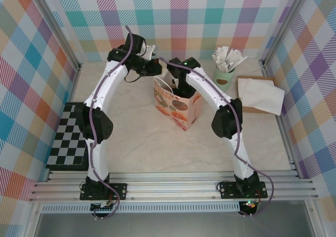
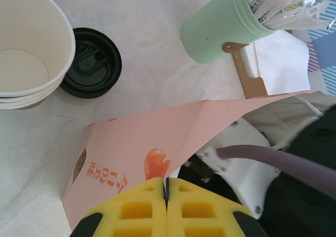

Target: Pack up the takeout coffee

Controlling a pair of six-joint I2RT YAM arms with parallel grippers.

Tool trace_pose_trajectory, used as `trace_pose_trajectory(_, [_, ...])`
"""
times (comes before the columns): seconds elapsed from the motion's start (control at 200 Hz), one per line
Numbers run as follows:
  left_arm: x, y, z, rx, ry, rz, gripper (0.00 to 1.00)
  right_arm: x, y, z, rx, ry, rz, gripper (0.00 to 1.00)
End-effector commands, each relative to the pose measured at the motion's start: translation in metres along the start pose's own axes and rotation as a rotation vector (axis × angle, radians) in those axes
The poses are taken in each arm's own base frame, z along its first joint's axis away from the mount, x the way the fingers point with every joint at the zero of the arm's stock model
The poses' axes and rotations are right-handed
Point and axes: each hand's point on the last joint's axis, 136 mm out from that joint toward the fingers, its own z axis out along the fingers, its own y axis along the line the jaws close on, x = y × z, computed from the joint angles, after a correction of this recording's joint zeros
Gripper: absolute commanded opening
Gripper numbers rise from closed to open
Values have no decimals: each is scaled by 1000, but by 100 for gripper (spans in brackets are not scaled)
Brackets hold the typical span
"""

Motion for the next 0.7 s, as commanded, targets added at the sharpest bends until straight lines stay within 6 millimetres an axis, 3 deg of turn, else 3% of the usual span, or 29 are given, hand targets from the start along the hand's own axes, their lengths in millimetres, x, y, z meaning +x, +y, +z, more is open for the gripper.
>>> trace_pose_trajectory(0.0, [7, 1, 5, -12, 31, -19, 0, 1, -2, -27, -18, -57, -6, 94])
trace_pose_trajectory(0.225, [7, 2, 7, -16, 30, -16, 0, -7, -2, -47, -32, -121, 4, 100])
trace_pose_trajectory(0.695, [5, 4, 9, -19, 27, -15, 0, -7, -6, -75, -32, -186, 14, 100])
